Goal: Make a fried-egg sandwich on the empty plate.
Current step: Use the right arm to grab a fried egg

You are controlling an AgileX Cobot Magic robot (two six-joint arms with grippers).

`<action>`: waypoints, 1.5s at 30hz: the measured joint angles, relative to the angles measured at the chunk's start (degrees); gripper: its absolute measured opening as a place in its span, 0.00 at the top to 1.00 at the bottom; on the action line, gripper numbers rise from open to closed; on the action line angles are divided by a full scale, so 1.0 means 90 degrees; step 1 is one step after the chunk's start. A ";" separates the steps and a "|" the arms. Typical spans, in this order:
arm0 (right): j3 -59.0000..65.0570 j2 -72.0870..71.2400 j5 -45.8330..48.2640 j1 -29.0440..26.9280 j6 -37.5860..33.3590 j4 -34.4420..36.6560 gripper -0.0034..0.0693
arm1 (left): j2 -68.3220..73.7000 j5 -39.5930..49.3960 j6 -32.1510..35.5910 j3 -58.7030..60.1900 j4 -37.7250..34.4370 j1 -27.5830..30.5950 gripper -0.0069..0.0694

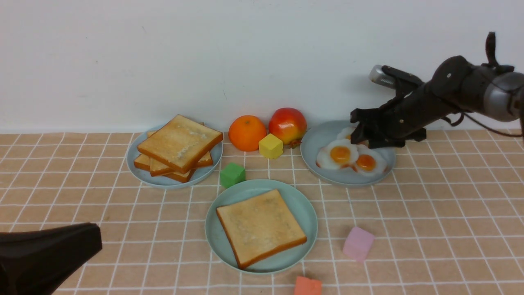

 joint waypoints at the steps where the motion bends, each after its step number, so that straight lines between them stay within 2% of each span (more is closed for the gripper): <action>1: -0.0077 0.0116 0.0014 0.0000 -0.0017 0.0173 0.45 | 0.0000 0.0017 0.0000 0.0000 -0.0022 0.0000 0.93; 23: -0.0202 0.0469 -0.0209 0.0018 -0.0490 0.0854 0.45 | 0.0000 0.0022 -0.0020 0.0000 -0.0232 0.0000 0.93; 36: -0.0202 0.0548 -0.0197 0.0018 -0.1012 0.1412 0.61 | 0.0000 0.0024 -0.0020 0.0000 -0.0272 0.0000 0.93; 45: -0.0202 0.0555 -0.0181 0.0018 -0.1101 0.1452 0.66 | 0.0000 0.0024 -0.0020 0.0000 -0.0274 0.0000 0.93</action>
